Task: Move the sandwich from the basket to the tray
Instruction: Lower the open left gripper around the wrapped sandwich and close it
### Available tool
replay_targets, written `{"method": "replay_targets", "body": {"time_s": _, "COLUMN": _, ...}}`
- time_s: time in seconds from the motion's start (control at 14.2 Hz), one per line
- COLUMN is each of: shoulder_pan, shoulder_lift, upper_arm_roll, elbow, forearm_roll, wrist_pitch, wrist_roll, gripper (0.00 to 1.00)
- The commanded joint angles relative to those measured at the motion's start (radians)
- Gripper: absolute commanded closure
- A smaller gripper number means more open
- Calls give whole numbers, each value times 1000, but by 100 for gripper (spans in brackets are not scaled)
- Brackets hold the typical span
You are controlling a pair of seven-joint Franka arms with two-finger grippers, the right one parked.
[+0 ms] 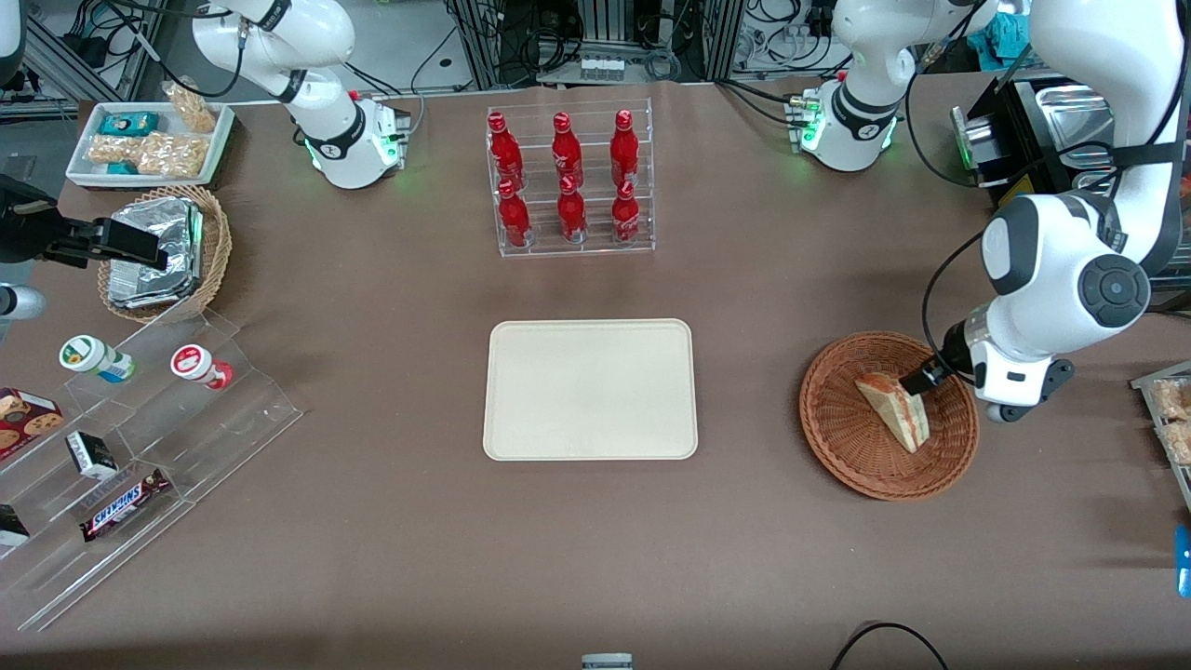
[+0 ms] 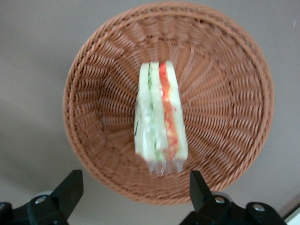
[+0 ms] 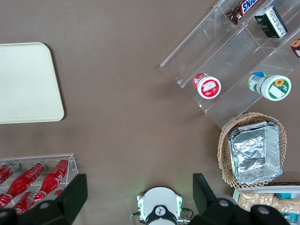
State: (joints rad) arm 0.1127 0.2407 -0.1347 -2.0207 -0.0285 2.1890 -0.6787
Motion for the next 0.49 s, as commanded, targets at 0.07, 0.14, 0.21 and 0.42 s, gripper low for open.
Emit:
{"method": "replay_targets", "body": {"time_s": 0.07, "shoulder_pan": -2, "shoulder_lift": 61, "upper_arm_roll": 6, "elbow": 5, "forearm_roll": -19, "wrist_pitch": 83, "wrist_roll": -68, "gripper": 0}}
{"method": "replay_targets", "body": {"time_s": 0.14, "shoulder_pan": -2, "shoulder_lift": 65, "upper_arm_roll": 4, "elbow": 7, "forearm_roll": -19, "wrist_pitch": 83, "wrist_roll": -68, "gripper": 0}}
{"method": "replay_targets", "body": {"time_s": 0.21, "shoulder_pan": -2, "shoulder_lift": 68, "upper_arm_roll": 4, "elbow": 10, "forearm_roll": -21, "wrist_pitch": 84, "wrist_roll": -68, "gripper": 0}}
{"method": "replay_targets", "body": {"time_s": 0.42, "shoulder_pan": -2, "shoulder_lift": 80, "upper_arm_roll": 4, "elbow": 16, "forearm_roll": -19, "wrist_pitch": 84, "wrist_roll": -68, "gripper": 0}}
